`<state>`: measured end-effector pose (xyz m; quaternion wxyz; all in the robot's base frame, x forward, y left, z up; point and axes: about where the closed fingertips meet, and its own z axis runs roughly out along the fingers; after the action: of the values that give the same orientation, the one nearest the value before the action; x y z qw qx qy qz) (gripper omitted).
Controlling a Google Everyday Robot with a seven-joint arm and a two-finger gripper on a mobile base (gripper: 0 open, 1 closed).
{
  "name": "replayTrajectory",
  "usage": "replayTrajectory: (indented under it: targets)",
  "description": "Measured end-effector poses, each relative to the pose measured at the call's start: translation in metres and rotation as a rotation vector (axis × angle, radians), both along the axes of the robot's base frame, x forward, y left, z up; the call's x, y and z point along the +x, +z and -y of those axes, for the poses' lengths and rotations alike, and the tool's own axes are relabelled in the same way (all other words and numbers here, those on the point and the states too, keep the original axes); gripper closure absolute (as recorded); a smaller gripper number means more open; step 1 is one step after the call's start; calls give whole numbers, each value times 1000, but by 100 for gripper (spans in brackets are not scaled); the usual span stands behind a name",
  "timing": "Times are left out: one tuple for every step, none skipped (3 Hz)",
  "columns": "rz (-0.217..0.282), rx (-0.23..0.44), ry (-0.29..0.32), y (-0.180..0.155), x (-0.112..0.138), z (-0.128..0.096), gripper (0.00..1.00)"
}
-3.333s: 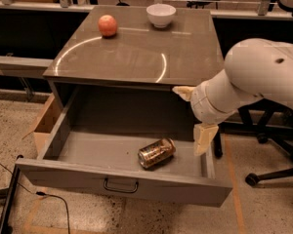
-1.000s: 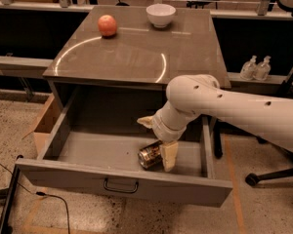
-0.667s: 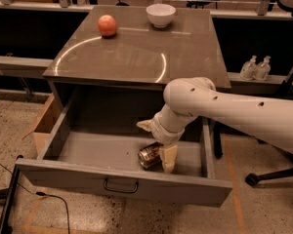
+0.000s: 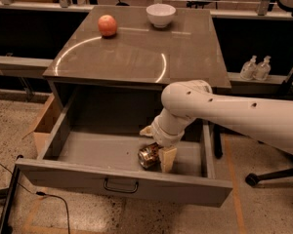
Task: Pick orange can from top drawer and place on counter
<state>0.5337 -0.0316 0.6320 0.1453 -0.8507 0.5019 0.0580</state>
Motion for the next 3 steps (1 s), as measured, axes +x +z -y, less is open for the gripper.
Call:
replayTrajectory:
  targets:
    - [-9, -3, -5, -3, 0, 1, 40]
    - [-107, 63, -86, 7, 1, 22, 79]
    - [-171, 110, -166, 23, 0, 44, 99]
